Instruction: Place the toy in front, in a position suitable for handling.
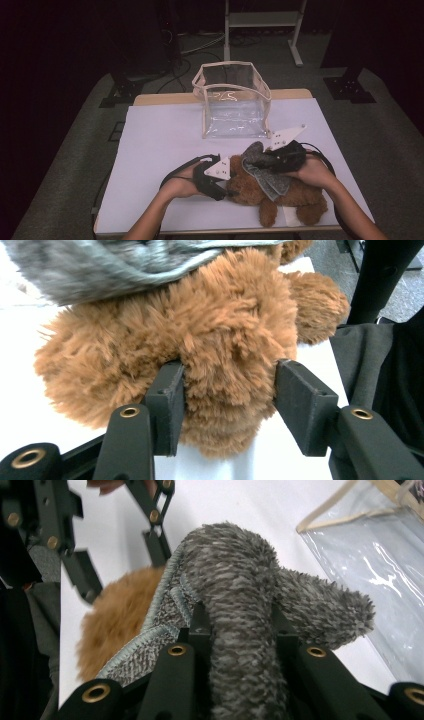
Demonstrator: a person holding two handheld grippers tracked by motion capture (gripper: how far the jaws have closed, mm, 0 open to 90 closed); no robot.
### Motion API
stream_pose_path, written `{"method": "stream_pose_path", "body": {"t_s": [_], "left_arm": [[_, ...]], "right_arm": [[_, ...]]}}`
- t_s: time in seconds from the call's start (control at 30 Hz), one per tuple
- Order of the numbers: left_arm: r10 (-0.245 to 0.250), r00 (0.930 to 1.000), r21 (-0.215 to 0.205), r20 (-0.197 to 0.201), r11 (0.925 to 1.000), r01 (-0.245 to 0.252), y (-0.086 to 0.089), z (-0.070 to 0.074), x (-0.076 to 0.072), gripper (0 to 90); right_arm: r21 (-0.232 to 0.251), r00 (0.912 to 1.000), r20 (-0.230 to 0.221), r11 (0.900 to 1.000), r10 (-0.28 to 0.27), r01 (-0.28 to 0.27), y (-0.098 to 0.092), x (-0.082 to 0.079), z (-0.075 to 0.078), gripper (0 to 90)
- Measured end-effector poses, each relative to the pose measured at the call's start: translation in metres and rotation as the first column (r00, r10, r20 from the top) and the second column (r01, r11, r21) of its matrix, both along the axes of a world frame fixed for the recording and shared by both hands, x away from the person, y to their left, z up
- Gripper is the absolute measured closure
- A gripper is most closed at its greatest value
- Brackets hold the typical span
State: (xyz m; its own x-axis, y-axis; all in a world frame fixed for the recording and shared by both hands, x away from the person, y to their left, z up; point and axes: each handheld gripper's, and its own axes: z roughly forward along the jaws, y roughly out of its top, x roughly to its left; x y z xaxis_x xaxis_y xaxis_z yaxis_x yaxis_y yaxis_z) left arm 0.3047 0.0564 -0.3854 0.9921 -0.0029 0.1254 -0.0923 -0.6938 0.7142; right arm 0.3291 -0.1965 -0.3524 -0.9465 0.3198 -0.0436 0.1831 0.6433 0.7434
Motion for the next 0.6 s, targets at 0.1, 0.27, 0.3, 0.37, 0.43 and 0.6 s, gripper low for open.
{"method": "stream_pose_path", "body": {"t_s": [0.1,0.27,0.3,0.37,0.43,0.6], "left_arm": [[0.003,1.0000,0.001,-0.006,1.0000,-0.003,-0.006,-0.002,0.002,48.1],[0.011,0.9999,-0.002,-0.004,0.9999,-0.011,-0.011,-0.002,0.008,48.6],[0.013,0.9999,0.001,0.001,0.9999,-0.013,-0.012,-0.002,0.008,48.5],[0.017,0.9999,0.000,0.002,0.9999,-0.017,-0.013,-0.001,0.009,48.4],[0.018,0.9998,-0.004,0.000,0.9998,-0.018,-0.013,-0.001,0.009,48.1],[0.029,0.9996,0.002,-0.006,0.9996,-0.029,-0.012,-0.002,0.010,47.7]], "right_arm": [[0.013,1.0000,0.005,1.000,0.005,-0.005,-0.002,-0.007,0.000,70.8],[-0.002,0.9990,0.029,0.999,0.033,-0.033,-0.003,-0.022,0.000,70.9],[-0.005,0.9991,0.028,0.999,0.032,-0.032,-0.006,-0.024,0.000,70.9],[-0.021,0.9995,0.026,1.000,0.016,-0.016,-0.015,-0.026,-0.003,70.9],[-0.021,0.9997,0.023,1.000,0.001,-0.001,-0.023,-0.028,-0.004,71.0],[-0.025,0.9990,0.045,1.000,-0.002,0.003,-0.021,-0.030,-0.004,70.9]]}}
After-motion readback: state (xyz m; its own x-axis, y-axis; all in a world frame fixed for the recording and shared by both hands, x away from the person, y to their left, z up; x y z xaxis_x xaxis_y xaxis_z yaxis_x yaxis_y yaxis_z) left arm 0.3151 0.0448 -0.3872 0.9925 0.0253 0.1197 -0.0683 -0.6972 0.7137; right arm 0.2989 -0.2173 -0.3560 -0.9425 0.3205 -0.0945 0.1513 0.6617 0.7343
